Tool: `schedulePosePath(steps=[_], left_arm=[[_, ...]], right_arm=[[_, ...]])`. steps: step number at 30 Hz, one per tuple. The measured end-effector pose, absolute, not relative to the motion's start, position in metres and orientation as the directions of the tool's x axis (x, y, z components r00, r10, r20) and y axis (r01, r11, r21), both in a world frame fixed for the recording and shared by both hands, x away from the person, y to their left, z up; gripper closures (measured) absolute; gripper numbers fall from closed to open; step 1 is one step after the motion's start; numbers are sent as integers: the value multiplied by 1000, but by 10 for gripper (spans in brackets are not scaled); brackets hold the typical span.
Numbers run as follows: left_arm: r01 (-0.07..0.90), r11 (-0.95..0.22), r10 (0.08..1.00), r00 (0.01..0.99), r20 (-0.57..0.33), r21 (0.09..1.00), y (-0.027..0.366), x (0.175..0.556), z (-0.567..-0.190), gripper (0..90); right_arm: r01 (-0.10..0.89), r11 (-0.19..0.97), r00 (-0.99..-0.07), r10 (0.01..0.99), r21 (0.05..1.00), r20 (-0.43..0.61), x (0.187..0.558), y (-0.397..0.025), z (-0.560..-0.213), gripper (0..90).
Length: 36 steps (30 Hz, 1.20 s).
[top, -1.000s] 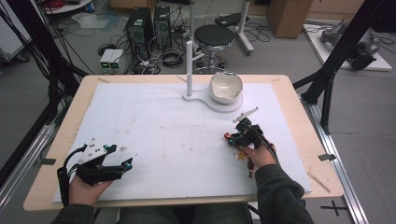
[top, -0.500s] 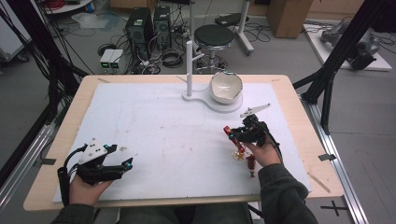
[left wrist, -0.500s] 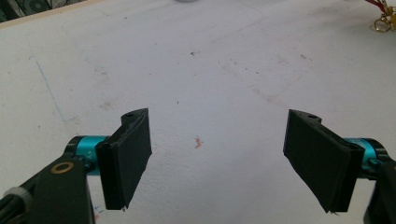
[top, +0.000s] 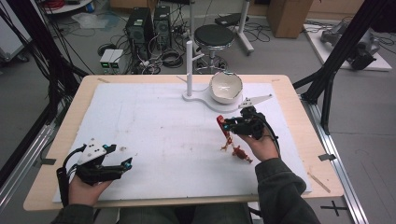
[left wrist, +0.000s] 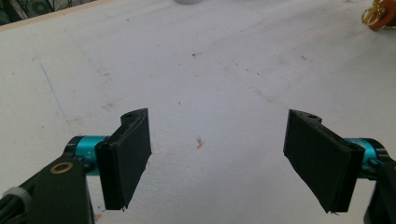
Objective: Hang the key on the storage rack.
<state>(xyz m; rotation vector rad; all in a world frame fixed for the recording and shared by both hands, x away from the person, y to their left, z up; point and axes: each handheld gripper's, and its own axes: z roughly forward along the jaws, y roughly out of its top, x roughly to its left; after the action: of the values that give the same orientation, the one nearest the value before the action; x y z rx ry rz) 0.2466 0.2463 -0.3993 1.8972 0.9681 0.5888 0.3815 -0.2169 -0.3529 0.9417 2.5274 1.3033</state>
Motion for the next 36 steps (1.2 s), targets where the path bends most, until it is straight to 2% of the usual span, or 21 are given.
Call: schedulePosePath(steps=[18,36], left_arm=[[383,-289,814,580,15,877,246,246,-399,234],[379,-292,816,578,21,878,247,246,-399,234]], right_arm=[[429,370,-812,558,824,172,387,-208,-330,732],[367,434,-843,529,823,98,405,-173,-295,732]])
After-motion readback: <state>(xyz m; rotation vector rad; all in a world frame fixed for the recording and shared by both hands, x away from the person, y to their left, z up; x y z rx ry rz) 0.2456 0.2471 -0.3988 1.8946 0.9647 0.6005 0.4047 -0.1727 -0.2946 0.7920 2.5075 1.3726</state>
